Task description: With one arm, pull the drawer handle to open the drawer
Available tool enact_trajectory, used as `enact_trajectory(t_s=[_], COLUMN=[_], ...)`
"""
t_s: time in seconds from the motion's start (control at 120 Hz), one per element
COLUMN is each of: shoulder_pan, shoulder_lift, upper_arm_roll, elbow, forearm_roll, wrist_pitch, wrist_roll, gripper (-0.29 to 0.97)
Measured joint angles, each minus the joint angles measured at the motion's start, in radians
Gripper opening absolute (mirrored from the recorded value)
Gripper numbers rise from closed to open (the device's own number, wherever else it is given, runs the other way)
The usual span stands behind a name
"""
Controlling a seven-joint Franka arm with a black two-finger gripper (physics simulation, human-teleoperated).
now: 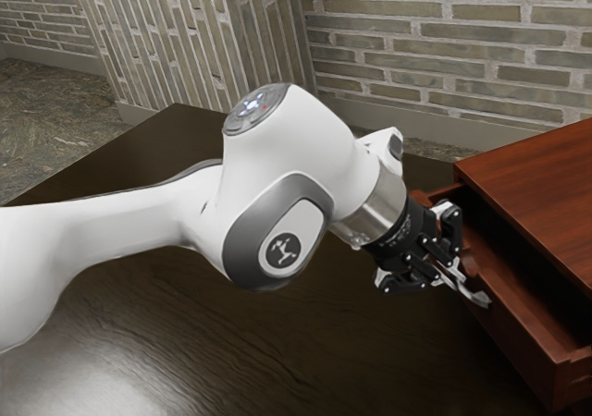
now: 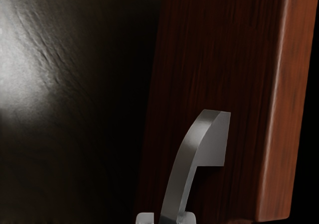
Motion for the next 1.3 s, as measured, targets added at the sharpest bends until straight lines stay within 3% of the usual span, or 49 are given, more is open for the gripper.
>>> enact_trajectory(t_s=[1.3], shoulder_pan=[0.0], shoulder_lift=[-0.188], upper_arm_roll=[0.001], elbow=[-0.217], forearm_roll=[-0.005], wrist_pitch=[0.046], wrist_roll=[-0.007], gripper=[-0.11])
